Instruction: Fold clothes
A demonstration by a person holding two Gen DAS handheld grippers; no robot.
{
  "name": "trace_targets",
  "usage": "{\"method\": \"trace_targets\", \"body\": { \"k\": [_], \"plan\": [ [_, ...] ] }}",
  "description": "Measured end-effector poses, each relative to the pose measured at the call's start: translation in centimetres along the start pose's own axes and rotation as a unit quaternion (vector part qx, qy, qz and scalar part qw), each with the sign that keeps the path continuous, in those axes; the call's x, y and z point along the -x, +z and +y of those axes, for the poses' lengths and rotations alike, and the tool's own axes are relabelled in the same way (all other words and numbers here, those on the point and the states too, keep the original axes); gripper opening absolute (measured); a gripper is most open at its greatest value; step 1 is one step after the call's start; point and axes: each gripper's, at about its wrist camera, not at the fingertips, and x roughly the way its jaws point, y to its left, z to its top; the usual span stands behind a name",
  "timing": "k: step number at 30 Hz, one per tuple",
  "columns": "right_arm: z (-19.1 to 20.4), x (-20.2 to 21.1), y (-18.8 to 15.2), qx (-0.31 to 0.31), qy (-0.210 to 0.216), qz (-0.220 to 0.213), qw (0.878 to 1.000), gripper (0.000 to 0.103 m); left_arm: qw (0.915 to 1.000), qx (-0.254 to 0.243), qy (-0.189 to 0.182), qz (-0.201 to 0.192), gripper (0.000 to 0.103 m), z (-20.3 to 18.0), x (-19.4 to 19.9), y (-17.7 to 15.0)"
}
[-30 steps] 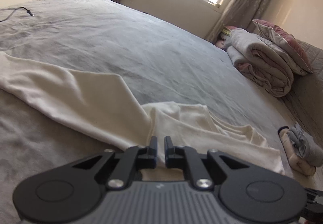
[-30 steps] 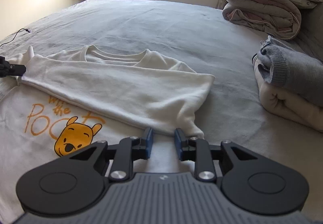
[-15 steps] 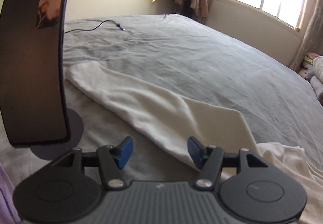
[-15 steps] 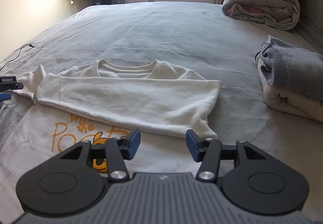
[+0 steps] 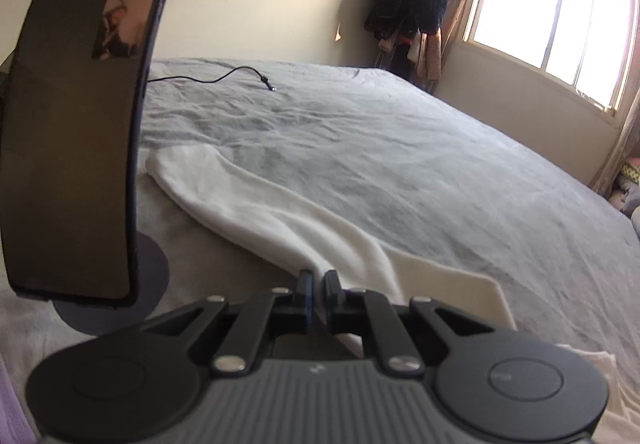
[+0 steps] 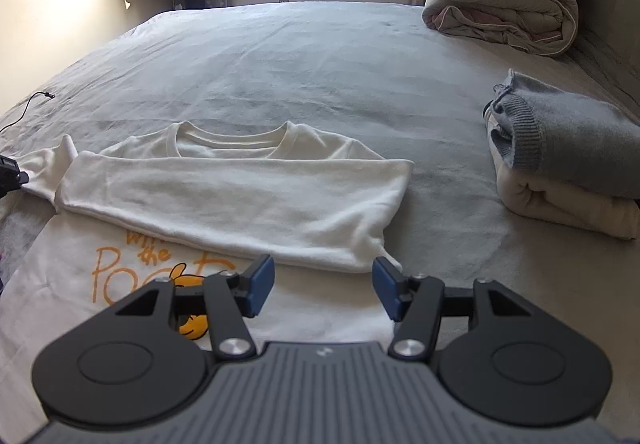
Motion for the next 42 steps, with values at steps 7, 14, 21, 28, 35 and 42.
{"method": "trace_targets", "body": {
  "k": [7,14,21,28,35,42],
  "plan": [
    [-0.2,0.8,0.3,-0.01,0.006,-0.007,1.0,0.059,0.9954,0.028,-0.048,-0.078,0.006,-0.8,4.6,1.6],
    [-0.4,1.2,0.4,-0.024,0.014,-0.014,1.0,0.06,0.9841,-0.024,-0.109,-0.138,0.006,-2.6,8.8,1.5],
    [1.7,-0.1,1.0,-0.085,0.132,-0.001,0.988,0.06,0.9722,-0.05,-0.194,-0.121,0.006,-3.3,9.4,1.3],
    [7.8,-4.7,4.0,-0.161,0.25,0.016,0.955,0.032,0.9637,-0.014,-0.247,-0.101,0.006,-2.1,9.2,1.1],
    [13.4,-11.5,5.8,-0.224,0.308,0.05,0.923,0.009,0.9592,0.014,-0.268,-0.088,0.006,-0.9,8.6,1.0],
    [16.3,-15.4,5.1,-0.25,0.316,0.087,0.911,0.0,0.9484,0.003,-0.31,-0.064,0.006,-2.0,8.4,0.4]
  ]
}}
